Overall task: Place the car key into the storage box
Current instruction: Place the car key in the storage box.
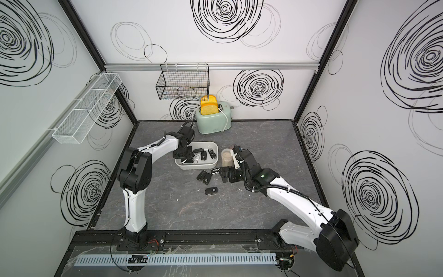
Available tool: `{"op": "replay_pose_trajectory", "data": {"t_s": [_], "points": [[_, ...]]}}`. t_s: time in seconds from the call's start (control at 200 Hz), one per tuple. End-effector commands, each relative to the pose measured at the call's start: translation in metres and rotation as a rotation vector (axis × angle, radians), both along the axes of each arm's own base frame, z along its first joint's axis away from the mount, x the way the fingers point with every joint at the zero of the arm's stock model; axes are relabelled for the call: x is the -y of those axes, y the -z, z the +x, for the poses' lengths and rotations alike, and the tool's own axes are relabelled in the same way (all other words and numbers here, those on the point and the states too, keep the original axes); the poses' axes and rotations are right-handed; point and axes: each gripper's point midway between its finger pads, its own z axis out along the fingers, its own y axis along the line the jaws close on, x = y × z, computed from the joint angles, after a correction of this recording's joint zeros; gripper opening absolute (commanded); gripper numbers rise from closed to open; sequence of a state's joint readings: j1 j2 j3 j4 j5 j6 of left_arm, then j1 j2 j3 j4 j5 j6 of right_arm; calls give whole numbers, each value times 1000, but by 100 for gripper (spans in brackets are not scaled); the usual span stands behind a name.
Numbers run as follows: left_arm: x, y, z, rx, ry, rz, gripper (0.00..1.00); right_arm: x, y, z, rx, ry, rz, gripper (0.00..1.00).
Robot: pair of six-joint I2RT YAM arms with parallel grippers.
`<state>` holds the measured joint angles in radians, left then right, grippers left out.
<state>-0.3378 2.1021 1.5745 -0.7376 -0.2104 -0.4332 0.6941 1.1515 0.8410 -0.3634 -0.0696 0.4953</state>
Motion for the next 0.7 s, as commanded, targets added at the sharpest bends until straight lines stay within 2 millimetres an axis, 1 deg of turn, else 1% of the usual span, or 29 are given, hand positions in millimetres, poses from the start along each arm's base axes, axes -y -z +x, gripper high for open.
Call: {"op": "replay_pose_trajectory", "data": {"t_s": [0.0,0.035,0.11,0.24,0.37,0.47,0.55,0.625,0.655,0.665,0.675,0.695], "points": [[0,10,1,-9,11,-8,42,8,-9,-2,-7,50,15,99],[0,10,0,-12,9,-13,44,9,-8,-3,-11,55,13,99],[2,12,0,-14,10,-19,54,12,-6,-5,-18,58,3,99],[4,7,3,-8,13,-23,72,15,-5,-8,-18,46,-18,99],[8,-8,6,12,21,-20,76,14,-6,-8,-8,21,-35,99],[14,-29,8,52,4,-25,79,13,-5,-8,-3,-4,-58,99],[19,-52,9,91,2,-33,83,12,-5,-7,3,-24,-75,99],[25,-77,9,135,3,-42,90,11,-5,-8,6,-42,-80,99],[28,-88,7,154,4,-44,94,11,-5,-9,8,-48,-80,99],[28,-92,7,162,4,-44,98,11,-5,-9,8,-50,-80,99],[30,-95,6,167,4,-45,99,11,-5,-9,8,-51,-80,99],[31,-103,5,182,4,-48,98,11,-4,-10,6,-54,-81,99]]}}
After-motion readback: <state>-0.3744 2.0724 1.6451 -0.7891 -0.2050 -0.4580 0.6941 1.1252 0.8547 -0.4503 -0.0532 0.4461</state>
